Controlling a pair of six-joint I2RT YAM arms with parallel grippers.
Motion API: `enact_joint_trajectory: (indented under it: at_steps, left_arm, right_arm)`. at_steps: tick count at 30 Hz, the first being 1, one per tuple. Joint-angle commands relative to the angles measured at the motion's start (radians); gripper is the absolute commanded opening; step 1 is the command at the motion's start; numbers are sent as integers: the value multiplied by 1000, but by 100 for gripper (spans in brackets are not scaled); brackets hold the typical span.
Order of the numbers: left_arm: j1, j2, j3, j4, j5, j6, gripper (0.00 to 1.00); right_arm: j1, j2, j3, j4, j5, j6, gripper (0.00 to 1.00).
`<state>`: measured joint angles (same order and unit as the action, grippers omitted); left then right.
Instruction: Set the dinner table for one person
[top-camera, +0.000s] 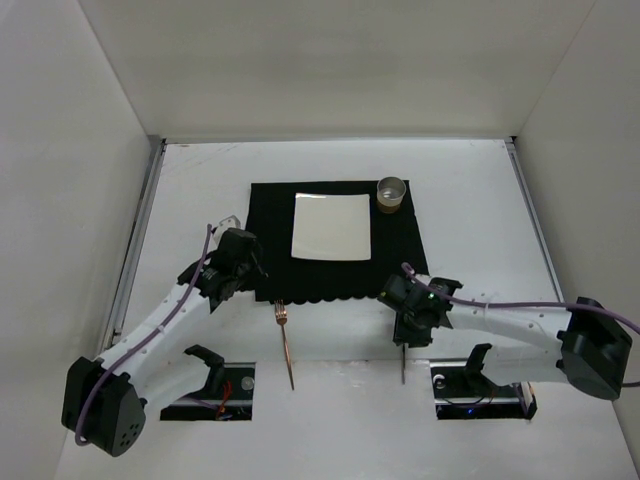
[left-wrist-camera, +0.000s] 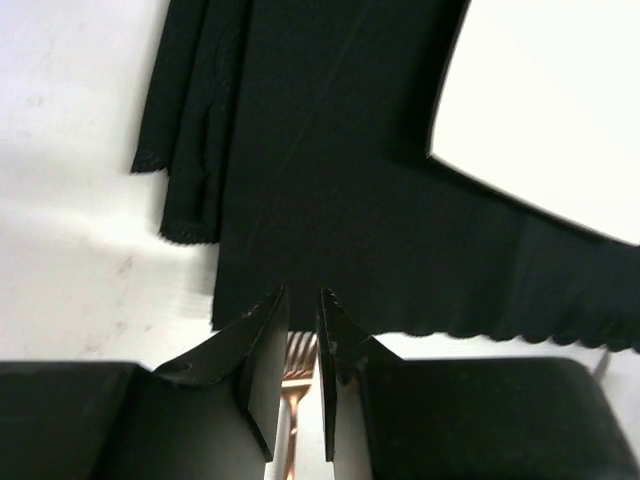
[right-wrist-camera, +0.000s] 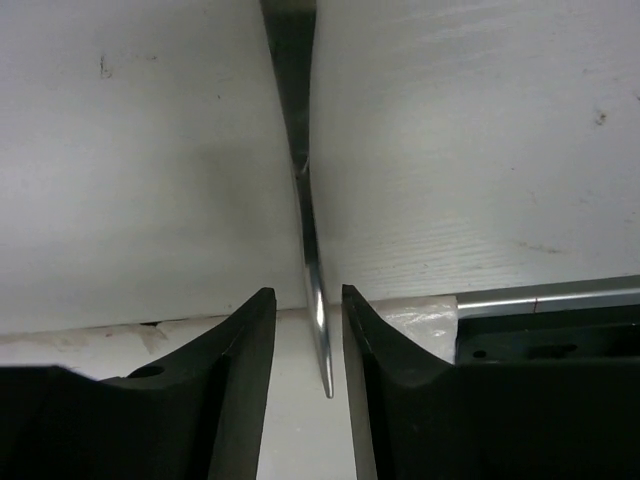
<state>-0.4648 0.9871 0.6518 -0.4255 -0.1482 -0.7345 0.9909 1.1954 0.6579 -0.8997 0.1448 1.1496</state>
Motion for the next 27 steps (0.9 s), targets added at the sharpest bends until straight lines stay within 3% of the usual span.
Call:
enact_joint_trajectory:
  at_steps: [1,7,14,18,20,27]
  left_arm:
    - [-24,-37,14,-157,-10,1,17]
    - [-54,-82,26,-277,-30,-11,27]
    - [-99,-88,48,-343,-28,-17,32]
    - [-117,-73,57,-338,-24,-22,33]
    - [-128,-64,71,-335,-21,-22,33]
    - [-148,24,192,-329,15,-23,37]
  right_arm:
    - [8,32,-4,87,-17,7,37]
    - [7,79,-15,128,-19,10,27]
    - [13,78,-47,131,-10,21,25]
    - [18,81,-43,125,-5,27,12]
    - [31,67,-27,98,10,38,6]
    - [-10,-40,117,-86,124,-59,6]
